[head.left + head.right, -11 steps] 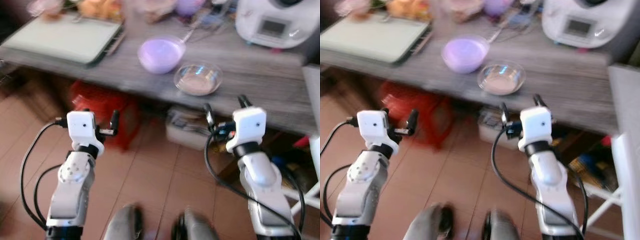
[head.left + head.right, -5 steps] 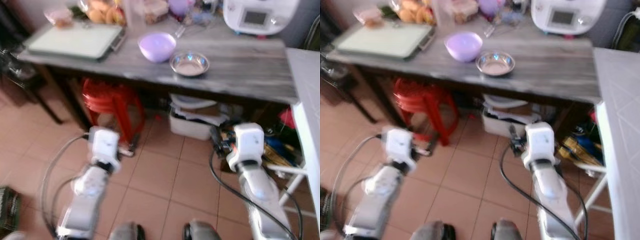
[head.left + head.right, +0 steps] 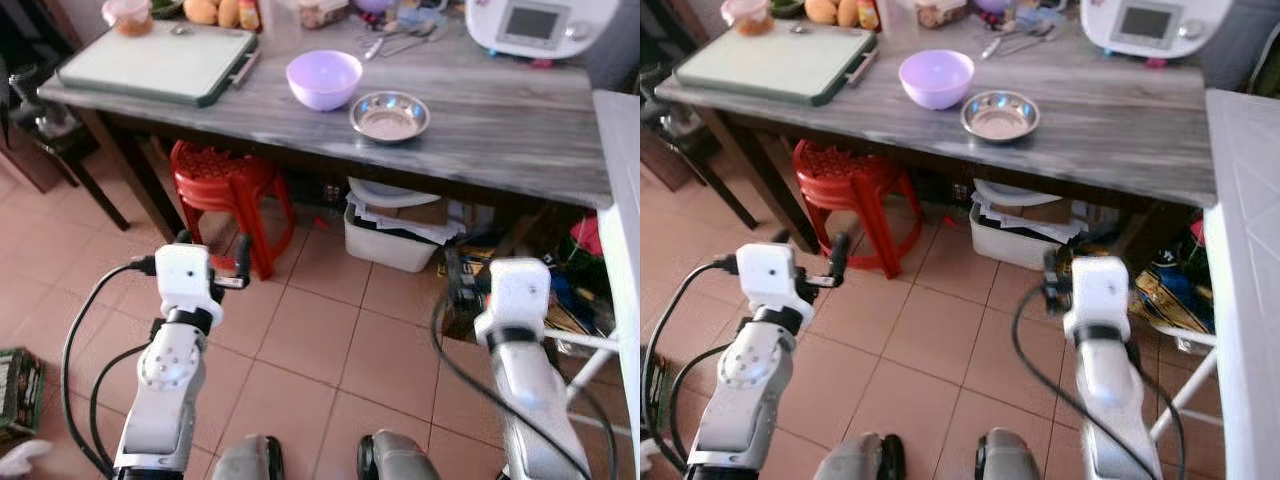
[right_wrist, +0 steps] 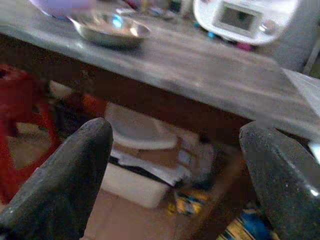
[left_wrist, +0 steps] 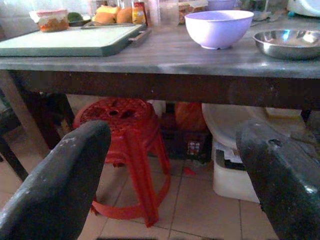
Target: Setting the table
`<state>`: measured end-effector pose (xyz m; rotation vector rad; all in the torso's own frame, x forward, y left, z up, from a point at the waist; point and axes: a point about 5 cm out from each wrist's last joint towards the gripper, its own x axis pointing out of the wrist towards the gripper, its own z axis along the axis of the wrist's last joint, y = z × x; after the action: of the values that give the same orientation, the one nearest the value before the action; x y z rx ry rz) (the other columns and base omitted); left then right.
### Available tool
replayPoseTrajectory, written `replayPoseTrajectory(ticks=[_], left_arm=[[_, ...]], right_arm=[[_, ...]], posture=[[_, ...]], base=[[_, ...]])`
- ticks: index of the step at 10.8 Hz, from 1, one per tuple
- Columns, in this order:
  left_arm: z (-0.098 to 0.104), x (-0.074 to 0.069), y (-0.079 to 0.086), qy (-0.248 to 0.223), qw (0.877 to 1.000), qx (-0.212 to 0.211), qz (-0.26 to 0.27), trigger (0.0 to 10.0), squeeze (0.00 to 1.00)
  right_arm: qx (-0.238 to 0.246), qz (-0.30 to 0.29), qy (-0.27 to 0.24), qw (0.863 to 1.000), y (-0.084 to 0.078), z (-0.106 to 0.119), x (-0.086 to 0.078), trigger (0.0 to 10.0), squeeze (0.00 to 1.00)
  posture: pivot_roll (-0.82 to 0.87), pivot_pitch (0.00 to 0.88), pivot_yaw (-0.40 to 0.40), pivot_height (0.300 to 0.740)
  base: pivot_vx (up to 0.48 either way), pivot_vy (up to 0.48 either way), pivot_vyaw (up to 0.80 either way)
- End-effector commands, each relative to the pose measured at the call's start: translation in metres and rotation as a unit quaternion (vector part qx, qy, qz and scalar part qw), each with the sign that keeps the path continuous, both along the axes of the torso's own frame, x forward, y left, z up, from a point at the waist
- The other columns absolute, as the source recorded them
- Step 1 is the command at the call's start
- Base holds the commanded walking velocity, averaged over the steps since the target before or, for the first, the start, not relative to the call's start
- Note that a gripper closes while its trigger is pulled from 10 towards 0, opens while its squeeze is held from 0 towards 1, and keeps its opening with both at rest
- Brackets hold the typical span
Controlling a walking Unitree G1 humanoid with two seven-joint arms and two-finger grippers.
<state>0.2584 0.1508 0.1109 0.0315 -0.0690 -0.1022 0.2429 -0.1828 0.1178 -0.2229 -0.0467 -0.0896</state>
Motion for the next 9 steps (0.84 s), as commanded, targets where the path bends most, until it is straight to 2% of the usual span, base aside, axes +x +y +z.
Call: replayPoseTrajectory(ticks=[1,2,3,4,5,7,9], left_arm=[[-0.003,-0.001,-0.001,0.013,1.000,-0.002,-0.008,10.0,0.00],[-0.007,-0.006,-0.007,0.024,0.999,-0.024,-0.019,10.0,0.00],[-0.009,-0.008,-0.011,0.030,0.999,-0.037,-0.019,10.0,0.00],[-0.011,-0.009,-0.014,0.040,0.997,-0.060,-0.029,10.0,0.00],[-0.019,-0.008,-0.015,0.052,0.996,-0.069,-0.015,10.0,0.00],[-0.007,-0.006,-0.021,0.031,0.996,-0.073,-0.030,10.0,0.00],[-0.003,-0.002,-0.015,0.027,0.997,-0.073,-0.028,10.0,0.00]], right_arm=[[0.027,0.010,-0.009,1.000,0.010,0.002,0.003,10.0,0.00],[0.045,0.003,-0.013,0.999,0.012,0.007,0.004,10.0,0.00],[0.086,0.037,-0.010,0.996,0.015,0.005,-0.005,10.0,0.00],[0.092,0.037,-0.005,0.995,0.014,0.002,-0.006,10.0,0.00],[0.091,0.032,0.007,0.995,0.013,-0.002,-0.003,10.0,0.00],[0.074,0.025,-0.005,0.997,0.002,0.007,0.002,10.0,0.00],[0.064,0.038,-0.013,0.997,0.006,0.011,0.004,10.0,0.00]], posture=[[-0.07,0.120,0.032,0.740],[-0.07,0.139,0.040,0.740],[-0.07,0.158,0.034,0.740],[-0.07,0.157,0.029,0.740],[-0.08,0.165,0.018,0.740],[-0.08,0.173,0.009,0.740],[-0.08,0.180,0.005,0.740]], base=[[0.000,0.000,0.00],[0.000,0.000,0.00],[0.000,0.000,0.00],[0.000,0.000,0.00],[0.000,0.000,0.00],[0.000,0.000,-0.80],[0.000,0.000,-0.80]])
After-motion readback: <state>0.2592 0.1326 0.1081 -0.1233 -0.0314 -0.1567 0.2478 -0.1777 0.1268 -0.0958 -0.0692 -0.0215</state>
